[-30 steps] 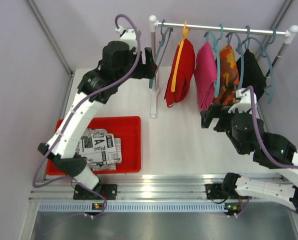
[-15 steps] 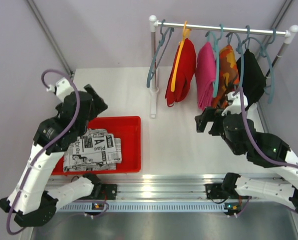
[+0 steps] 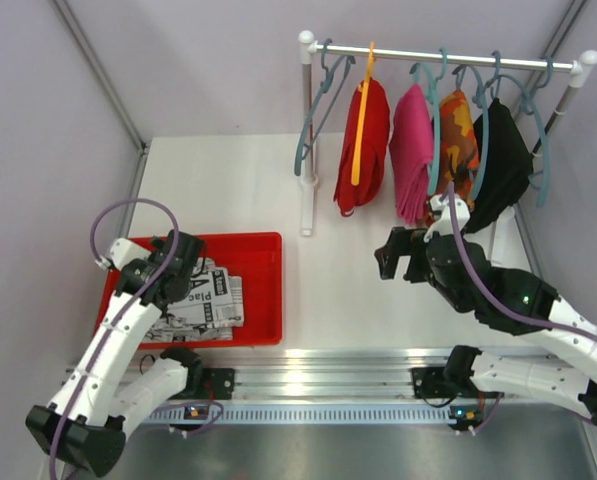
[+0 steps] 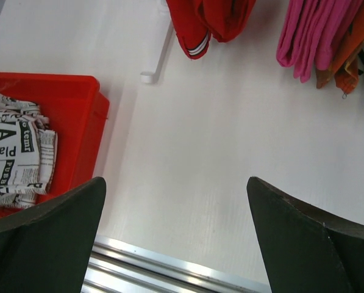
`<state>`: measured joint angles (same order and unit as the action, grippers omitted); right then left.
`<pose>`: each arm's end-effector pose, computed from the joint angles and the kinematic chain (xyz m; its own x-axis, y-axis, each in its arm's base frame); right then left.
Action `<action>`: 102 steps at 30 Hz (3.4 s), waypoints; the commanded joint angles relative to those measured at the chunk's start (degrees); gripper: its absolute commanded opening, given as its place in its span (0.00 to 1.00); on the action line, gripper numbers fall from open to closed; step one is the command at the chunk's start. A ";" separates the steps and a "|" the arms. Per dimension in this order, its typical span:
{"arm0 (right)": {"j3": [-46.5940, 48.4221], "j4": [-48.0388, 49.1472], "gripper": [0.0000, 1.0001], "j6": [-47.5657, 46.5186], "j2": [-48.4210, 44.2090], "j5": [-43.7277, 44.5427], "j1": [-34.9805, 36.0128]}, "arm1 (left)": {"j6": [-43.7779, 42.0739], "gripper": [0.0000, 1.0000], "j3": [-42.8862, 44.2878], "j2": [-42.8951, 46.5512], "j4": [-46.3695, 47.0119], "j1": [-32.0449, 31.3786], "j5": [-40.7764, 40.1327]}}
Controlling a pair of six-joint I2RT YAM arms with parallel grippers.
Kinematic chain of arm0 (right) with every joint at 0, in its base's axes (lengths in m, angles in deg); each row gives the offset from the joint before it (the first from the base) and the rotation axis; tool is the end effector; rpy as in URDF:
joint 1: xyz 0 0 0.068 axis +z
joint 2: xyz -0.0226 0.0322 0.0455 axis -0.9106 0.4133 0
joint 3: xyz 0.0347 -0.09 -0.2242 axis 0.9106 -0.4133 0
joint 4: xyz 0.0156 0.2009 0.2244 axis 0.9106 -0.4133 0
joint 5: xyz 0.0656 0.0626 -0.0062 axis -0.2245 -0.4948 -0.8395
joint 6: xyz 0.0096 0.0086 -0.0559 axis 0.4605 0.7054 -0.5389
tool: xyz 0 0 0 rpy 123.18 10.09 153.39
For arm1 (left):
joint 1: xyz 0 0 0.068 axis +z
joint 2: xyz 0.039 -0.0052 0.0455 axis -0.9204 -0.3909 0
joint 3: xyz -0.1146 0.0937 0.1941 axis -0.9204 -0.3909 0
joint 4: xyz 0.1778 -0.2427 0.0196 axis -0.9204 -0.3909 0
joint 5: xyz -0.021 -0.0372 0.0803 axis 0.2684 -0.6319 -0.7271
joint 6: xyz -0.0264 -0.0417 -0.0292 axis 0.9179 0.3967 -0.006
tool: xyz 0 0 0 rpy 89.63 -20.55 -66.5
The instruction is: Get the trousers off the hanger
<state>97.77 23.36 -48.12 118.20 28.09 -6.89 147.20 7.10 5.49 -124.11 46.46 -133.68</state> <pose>0.1255 0.1612 0.3697 -0.4608 0.1328 -0.8775 -0.2109 0.9440 0.2536 0.1888 -0.0406 0.2814 -0.1595 -0.6944 -0.7017 -0.8546 0.4529 -0.2540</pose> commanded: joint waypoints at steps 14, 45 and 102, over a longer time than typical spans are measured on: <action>-0.56 2.16 1.00 -1.21 -0.52 -0.64 -0.86 | -15.58 0.93 -20.82 -0.76 35.78 22.37 18.34; 2.43 0.83 1.00 -0.33 4.22 4.81 -0.95 | -33.17 0.85 -16.89 -4.47 41.74 33.54 44.82; 4.10 2.07 1.00 -4.38 7.48 3.32 -2.62 | -36.51 0.69 -24.35 -10.43 69.72 45.06 50.95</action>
<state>99.09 23.84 -51.72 126.38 30.96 -8.42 110.55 -16.85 -7.74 -58.63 91.63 -85.25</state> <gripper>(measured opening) 0.996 0.689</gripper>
